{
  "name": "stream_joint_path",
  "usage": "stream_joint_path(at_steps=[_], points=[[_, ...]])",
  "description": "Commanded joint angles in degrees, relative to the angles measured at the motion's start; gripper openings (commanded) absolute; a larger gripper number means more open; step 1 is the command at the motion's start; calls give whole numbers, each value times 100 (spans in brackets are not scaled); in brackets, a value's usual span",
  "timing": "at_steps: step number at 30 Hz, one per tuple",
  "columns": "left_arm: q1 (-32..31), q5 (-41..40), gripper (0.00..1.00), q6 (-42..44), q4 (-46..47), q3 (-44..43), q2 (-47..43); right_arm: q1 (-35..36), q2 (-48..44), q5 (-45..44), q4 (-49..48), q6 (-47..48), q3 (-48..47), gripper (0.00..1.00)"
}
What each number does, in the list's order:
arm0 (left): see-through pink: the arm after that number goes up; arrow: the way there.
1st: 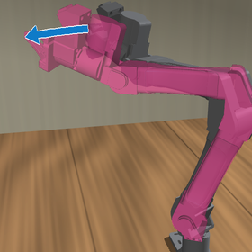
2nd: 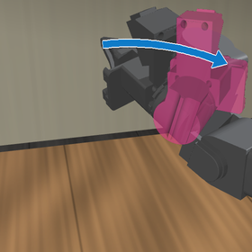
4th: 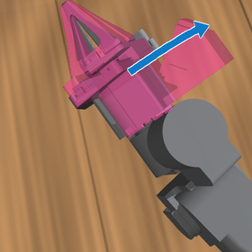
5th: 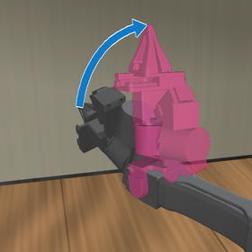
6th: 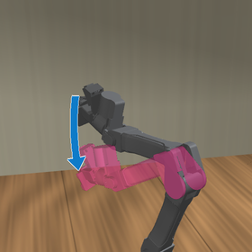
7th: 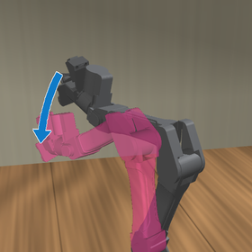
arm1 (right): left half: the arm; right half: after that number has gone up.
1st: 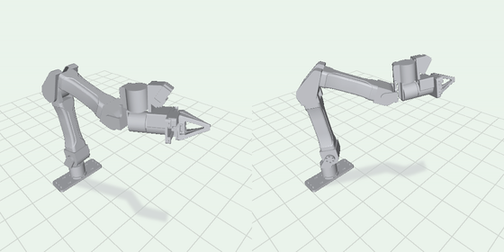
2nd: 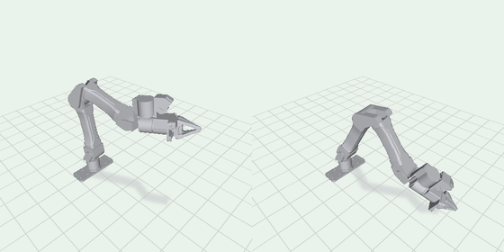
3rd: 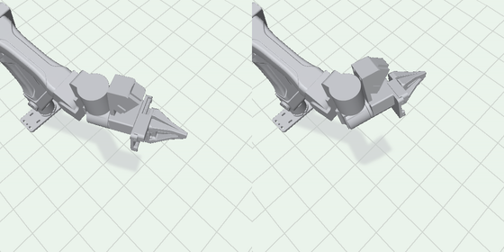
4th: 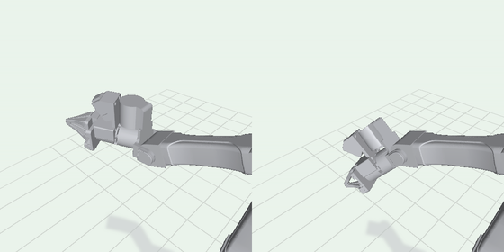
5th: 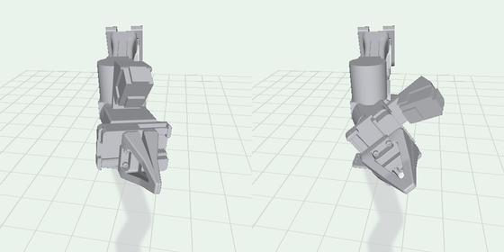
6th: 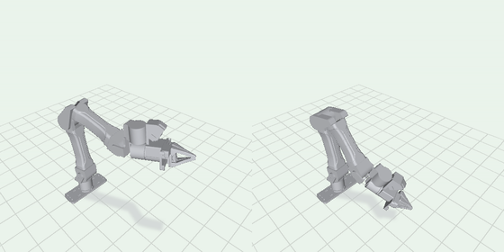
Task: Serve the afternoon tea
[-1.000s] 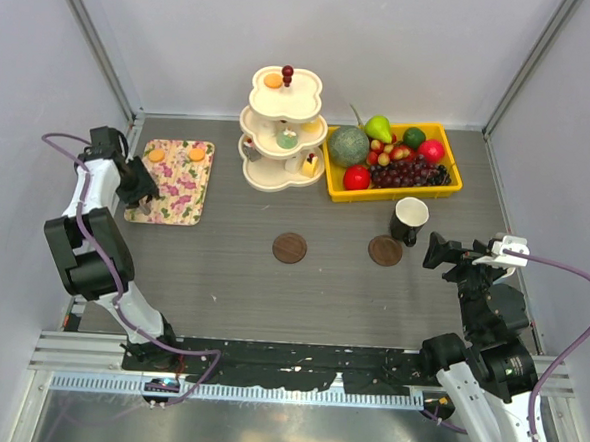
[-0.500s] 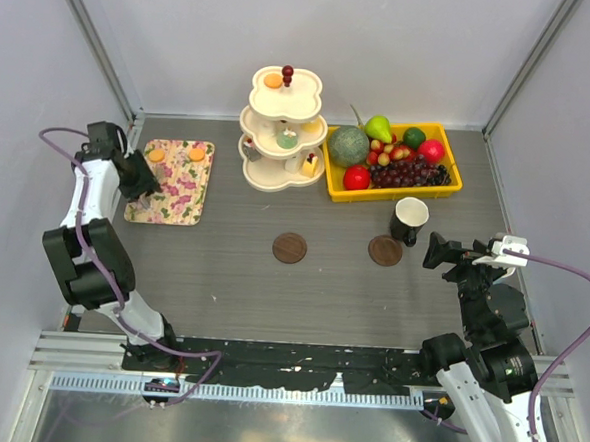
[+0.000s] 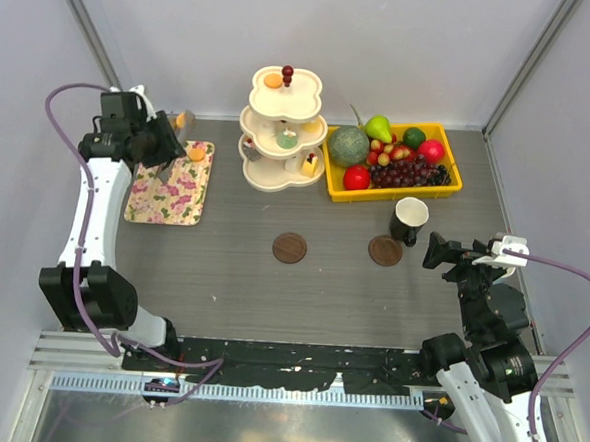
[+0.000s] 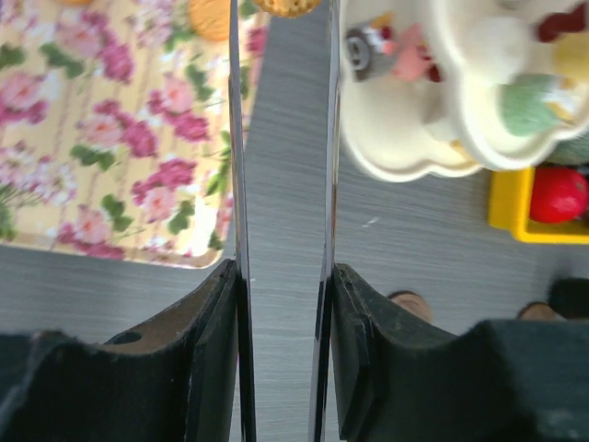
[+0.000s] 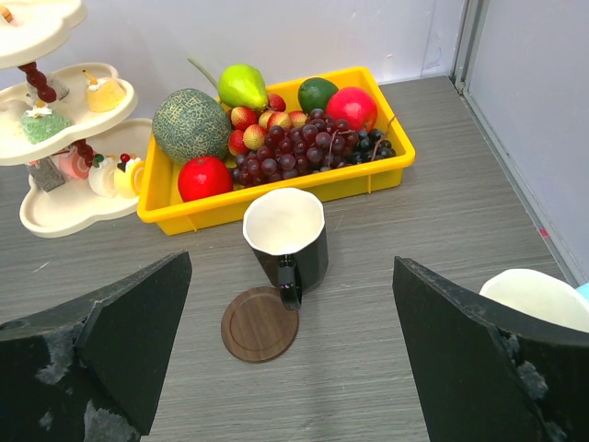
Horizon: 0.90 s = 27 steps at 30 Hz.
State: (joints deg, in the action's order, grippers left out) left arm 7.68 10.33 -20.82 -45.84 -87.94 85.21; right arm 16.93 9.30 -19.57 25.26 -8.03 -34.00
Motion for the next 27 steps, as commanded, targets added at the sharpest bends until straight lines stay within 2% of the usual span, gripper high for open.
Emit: stream_joint_path(at_steps=[1, 8, 15, 27], points=[[-600, 84, 38, -80, 5, -644, -347, 21, 2, -3, -249, 30, -28, 98], [-1646, -66, 38, -265, 198, -1251, -338, 21, -16, -3, -258, 30, -28, 98], [-2604, -417, 38, -265, 357, -1778, 91, 21, -16, -11, -249, 39, -28, 98], [-3457, -1226, 38, 60, 340, -2999, 1454, 21, -33, -64, -205, 21, -28, 98]])
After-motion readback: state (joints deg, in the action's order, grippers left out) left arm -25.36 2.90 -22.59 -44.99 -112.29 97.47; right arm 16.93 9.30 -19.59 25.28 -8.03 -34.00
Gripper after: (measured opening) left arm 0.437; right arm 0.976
